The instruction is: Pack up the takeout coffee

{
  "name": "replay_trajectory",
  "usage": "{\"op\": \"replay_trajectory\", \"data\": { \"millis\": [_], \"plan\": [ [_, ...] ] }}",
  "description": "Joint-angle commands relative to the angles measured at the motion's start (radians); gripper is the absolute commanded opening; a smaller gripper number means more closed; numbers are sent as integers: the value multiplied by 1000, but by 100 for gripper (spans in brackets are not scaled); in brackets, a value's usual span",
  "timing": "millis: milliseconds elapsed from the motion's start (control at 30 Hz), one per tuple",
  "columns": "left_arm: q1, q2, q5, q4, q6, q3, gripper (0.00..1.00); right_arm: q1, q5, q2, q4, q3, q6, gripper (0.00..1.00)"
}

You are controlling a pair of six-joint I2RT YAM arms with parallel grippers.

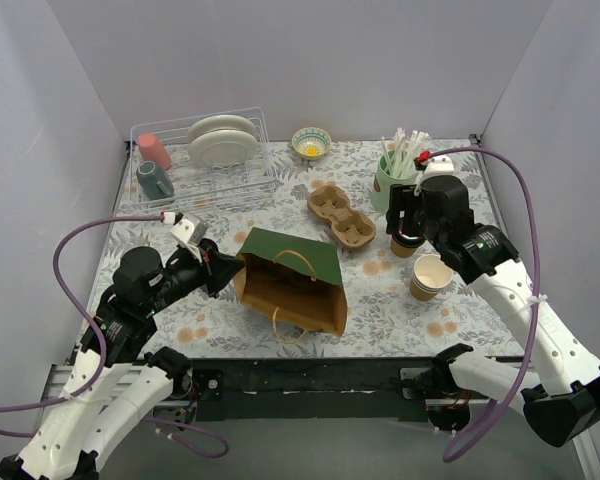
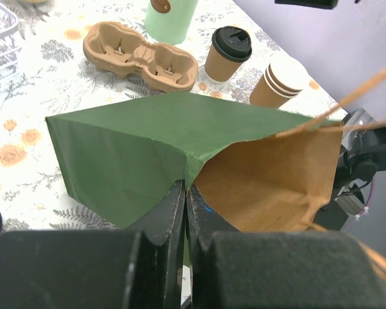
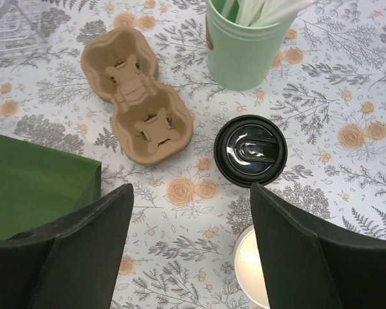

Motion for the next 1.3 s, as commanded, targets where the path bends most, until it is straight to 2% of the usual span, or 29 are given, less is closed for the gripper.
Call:
{"op": "replay_trajectory", "data": {
  "millis": [0, 100, 200, 267, 400, 633, 1267],
  "plan": [
    [2, -29, 21, 38, 59, -26, 0, -95, -64, 19, -22, -18, -7, 82],
    [2, -20, 30, 9, 59, -16, 0, -173, -112, 68, -46, -18, -33, 85],
    [2, -7, 35, -5, 55, -2, 0, -251, -194, 117, -46, -15, -68, 95],
    [2, -3, 36, -13, 52, 6, 0, -305, -275, 159, -46, -9, -91, 96],
    [2, -6, 56, -18, 49, 15, 0, -357, -343, 229, -52, 20, -159, 94],
    [2, -12, 73, -16, 61, 15, 0, -385, -399, 340, -66, 58, -252, 95],
    [2, 5, 64, -31, 67, 20, 0, -385, -377, 455, 32, 43, -251, 92]
  ]
}}
